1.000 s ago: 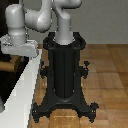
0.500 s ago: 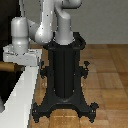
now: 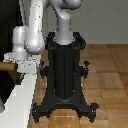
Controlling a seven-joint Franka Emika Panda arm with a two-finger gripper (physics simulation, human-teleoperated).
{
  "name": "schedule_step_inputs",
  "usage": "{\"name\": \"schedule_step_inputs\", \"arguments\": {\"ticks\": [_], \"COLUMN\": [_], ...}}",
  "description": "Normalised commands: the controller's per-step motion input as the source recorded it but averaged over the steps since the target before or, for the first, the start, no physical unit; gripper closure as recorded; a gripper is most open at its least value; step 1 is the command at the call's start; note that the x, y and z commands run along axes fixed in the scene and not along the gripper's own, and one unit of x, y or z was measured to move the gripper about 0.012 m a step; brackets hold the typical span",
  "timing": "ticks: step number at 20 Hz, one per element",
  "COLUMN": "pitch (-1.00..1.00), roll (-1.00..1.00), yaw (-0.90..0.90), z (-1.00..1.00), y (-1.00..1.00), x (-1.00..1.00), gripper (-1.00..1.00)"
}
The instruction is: Open the door by pressing down and pulling on the handle.
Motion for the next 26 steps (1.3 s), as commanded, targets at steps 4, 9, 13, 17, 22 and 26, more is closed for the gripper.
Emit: {"name": "schedule_step_inputs", "arguments": {"ticks": [4, 9, 13, 17, 22, 26], "pitch": [0.0, 0.0, 0.0, 0.0, 0.0, 0.0], "roll": [0.0, 0.0, 0.0, 0.0, 0.0, 0.0], "yaw": [0.0, 0.0, 0.0, 0.0, 0.0, 0.0], "z": [0.0, 0.0, 0.0, 0.0, 0.0, 0.0], "y": [0.25, 1.0, 1.0, 1.0, 1.0, 0.75], "x": [0.0, 0.0, 0.0, 0.0, 0.0, 0.0], "gripper": [1.0, 1.0, 1.0, 1.0, 1.0, 1.0]}}
